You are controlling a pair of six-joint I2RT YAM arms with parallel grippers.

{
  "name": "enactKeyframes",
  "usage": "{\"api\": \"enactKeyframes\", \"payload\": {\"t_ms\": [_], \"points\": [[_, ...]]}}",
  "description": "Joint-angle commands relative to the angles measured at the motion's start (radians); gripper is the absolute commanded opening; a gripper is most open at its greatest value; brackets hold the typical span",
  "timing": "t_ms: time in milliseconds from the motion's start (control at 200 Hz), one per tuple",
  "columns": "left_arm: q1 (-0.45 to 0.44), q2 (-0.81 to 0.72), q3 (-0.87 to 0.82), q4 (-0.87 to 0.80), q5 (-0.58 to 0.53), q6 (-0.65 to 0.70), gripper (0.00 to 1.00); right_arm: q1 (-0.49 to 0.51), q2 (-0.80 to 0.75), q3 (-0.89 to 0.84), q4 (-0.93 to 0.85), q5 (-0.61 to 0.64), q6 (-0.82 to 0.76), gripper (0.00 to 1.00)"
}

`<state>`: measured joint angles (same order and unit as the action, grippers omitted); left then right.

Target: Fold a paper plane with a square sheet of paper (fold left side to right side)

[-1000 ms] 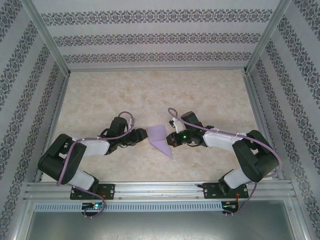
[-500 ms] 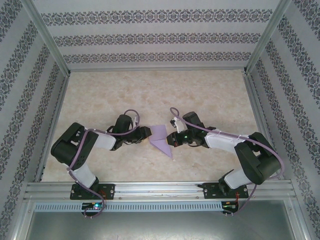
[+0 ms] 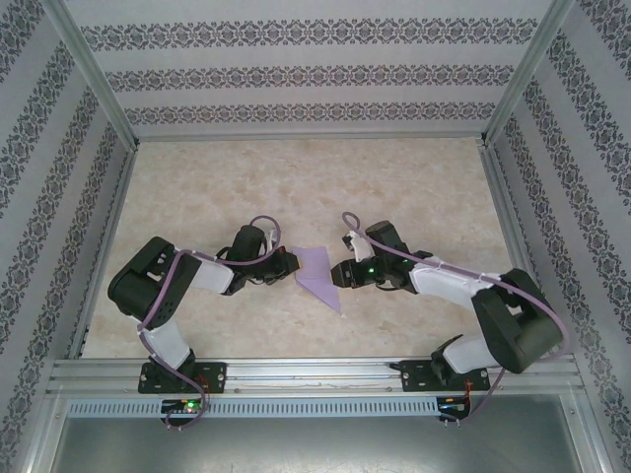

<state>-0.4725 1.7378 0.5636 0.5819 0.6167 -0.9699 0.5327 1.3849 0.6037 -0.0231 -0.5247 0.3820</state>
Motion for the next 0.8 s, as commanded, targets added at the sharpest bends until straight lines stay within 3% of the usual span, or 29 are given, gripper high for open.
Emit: {"api": "enactKeyframes", "payload": {"t_ms": [0, 180, 360, 545, 794], "points": [[-0.023, -0.042, 0.026, -0.034, -0.017, 0.019, 0.02, 0.024, -0.105, 0.02, -0.138, 0.173, -0.038, 0.39], [-0.034, -0.065, 0.036, -0.054, -0.027, 0.017, 0.02, 0.198, -0.205, 0.059, -0.3, 0.473, -0.022, 0.41], [-0.037, -0.092, 0.044, -0.094, -0.037, 0.028, 0.02, 0.419, -0.146, 0.105, -0.357, 0.723, 0.049, 0.42], [-0.041, -0.117, 0.062, -0.136, -0.038, 0.041, 0.04, 0.555, 0.022, 0.181, -0.356, 0.861, 0.084, 0.47], [-0.043, -0.13, 0.073, -0.163, -0.042, 0.05, 0.04, 0.609, 0.174, 0.251, -0.351, 0.919, 0.095, 0.48]]}}
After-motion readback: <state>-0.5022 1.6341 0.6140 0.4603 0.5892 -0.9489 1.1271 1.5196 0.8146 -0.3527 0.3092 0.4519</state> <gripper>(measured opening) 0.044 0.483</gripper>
